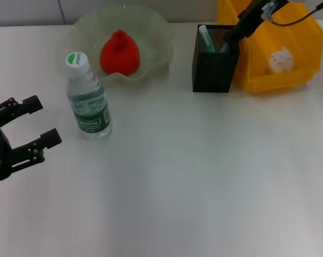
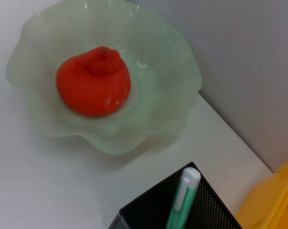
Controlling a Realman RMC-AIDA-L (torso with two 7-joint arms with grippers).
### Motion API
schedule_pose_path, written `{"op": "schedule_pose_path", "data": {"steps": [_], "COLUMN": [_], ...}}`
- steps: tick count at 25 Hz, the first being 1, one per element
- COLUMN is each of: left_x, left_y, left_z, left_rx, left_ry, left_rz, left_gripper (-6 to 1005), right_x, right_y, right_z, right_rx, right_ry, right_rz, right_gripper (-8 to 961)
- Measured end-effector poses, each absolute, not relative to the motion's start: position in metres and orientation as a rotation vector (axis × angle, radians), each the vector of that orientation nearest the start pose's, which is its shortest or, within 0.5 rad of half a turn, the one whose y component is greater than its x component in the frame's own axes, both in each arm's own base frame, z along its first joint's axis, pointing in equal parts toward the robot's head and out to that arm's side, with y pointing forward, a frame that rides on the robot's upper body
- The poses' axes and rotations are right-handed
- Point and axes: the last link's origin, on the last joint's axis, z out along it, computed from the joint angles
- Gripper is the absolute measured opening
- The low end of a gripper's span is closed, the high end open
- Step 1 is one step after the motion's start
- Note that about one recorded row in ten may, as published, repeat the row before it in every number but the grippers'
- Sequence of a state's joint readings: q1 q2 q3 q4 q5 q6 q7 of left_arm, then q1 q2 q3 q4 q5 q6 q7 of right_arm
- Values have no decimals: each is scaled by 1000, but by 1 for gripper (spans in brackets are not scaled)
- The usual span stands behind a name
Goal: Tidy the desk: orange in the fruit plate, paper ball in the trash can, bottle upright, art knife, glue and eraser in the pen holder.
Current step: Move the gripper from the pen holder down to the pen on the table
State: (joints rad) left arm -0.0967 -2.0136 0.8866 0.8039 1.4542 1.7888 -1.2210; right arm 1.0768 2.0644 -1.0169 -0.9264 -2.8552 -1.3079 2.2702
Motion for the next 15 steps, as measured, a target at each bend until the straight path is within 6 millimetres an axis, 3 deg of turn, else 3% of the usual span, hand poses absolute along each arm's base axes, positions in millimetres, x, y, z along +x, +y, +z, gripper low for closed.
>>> {"op": "schedule_pose_path", "data": {"steps": [15], "left_x": [-306], "left_y": [231], "left_z": [62], "left_rx": [-2457], "left_ry": [-485], "left_rz": [-1053], "left_gripper": [797], "right_x": [124], "right_y": [471], "right_z": [14], "right_rx": [-2483], "right_ry": [499], "right_rz": [-403], "right_gripper": [605]}}
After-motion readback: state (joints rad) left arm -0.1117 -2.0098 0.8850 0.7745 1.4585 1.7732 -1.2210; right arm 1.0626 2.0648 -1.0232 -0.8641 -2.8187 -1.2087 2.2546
